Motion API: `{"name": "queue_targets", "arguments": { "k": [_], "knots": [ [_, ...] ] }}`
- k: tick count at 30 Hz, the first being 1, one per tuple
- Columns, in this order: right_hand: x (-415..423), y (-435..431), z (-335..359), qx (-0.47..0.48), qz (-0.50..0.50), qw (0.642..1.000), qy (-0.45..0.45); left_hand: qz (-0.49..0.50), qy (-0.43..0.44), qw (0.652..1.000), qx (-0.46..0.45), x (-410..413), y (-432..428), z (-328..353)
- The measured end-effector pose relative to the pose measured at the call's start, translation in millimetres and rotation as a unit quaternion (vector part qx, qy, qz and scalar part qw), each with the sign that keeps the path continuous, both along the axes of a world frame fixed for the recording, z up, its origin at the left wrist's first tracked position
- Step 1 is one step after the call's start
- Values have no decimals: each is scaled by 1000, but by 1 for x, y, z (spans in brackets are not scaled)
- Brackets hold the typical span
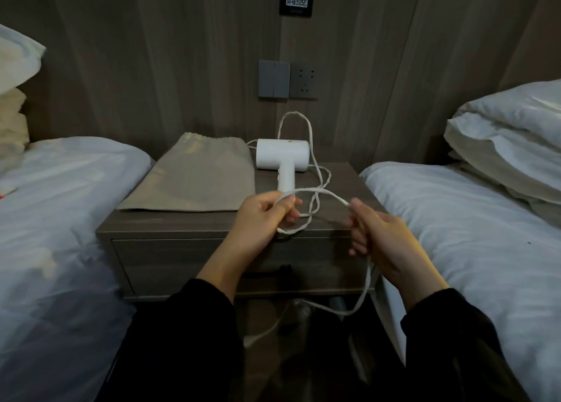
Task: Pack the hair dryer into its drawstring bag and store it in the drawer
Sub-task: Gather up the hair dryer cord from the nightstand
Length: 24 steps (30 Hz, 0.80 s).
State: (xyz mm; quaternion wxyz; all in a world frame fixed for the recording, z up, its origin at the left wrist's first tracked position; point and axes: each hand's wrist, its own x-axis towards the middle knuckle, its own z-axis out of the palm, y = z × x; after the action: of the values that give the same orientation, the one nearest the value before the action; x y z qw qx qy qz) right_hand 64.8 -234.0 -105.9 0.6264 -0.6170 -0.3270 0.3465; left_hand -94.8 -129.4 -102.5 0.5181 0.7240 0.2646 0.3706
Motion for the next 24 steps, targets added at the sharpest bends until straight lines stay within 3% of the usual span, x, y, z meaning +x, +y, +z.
{"name": "queue_targets", "arguments": {
  "k": [3,5,8,11,13,15,18,20,24],
  "knots": [
    [14,3,-5,-17,-3,999,39,-144,139,979,42,-2,8,7],
    [22,4,-7,-34,3,998,51,-184,180,964,59,-3,9,8],
    [35,-1,-12,-71,53,996,-33,-120,188,975,20,3,4,7],
    [40,-11,-19,-106,171,976,-83,-72,207,974,55,11,8,-2],
    [38,-13,-21,-67,181,980,-43,-72,210,975,22,13,10,0],
    [39,-13,-22,-1,116,992,40,-64,234,970,-3,13,12,4],
    [46,-14,-19,31,46,995,81,-22,301,946,119,15,17,3],
    [51,-18,-20,-14,53,998,26,37,282,946,157,15,21,-4],
    [46,-21,-19,-170,74,962,-200,150,145,974,93,8,20,-2]
  ]
}}
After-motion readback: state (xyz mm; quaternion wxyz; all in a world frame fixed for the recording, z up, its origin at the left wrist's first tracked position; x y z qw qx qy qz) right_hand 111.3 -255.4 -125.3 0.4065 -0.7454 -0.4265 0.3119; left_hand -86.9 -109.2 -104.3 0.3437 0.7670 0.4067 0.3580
